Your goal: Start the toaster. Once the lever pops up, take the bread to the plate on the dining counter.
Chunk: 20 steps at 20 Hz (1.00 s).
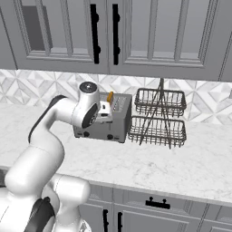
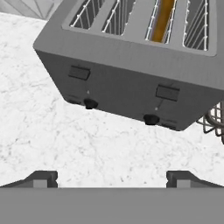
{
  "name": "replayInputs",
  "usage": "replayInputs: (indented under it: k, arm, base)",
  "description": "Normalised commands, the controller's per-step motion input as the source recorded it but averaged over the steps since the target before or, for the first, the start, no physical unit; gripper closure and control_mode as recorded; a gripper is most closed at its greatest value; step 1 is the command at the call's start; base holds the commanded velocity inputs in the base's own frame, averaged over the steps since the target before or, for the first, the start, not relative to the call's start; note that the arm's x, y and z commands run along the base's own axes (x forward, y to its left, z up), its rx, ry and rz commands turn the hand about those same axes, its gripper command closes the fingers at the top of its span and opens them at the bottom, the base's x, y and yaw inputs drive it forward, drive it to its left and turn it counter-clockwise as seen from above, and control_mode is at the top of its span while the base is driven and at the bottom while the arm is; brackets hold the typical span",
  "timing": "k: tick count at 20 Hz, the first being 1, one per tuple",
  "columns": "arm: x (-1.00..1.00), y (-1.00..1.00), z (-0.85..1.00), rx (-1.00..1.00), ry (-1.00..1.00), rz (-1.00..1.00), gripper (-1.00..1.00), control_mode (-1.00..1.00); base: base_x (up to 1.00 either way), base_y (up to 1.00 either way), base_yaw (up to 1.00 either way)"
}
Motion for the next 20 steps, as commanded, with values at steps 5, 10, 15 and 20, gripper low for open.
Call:
replayInputs:
  k: [5, 10, 15, 20]
  arm:
    - [0.48, 0.0, -0.25, 0.0, 0.0, 0.0, -1.0, -1.0]
    - [0.49, 0.0, -0.2, 0.0, 0.0, 0.0, -1.0, -1.0]
    - [0.38, 0.0, -0.21, 0.0, 0.0, 0.0, -1.0, -1.0]
    - [0.26, 0.0, -0.19, 0.0, 0.0, 0.0, -1.0, -1.0]
  base:
    - [0.0, 0.0, 0.0]
    - [0.0, 0.0, 0.0]
    - [0.0, 0.0, 0.0]
    - [0.0, 0.0, 0.0]
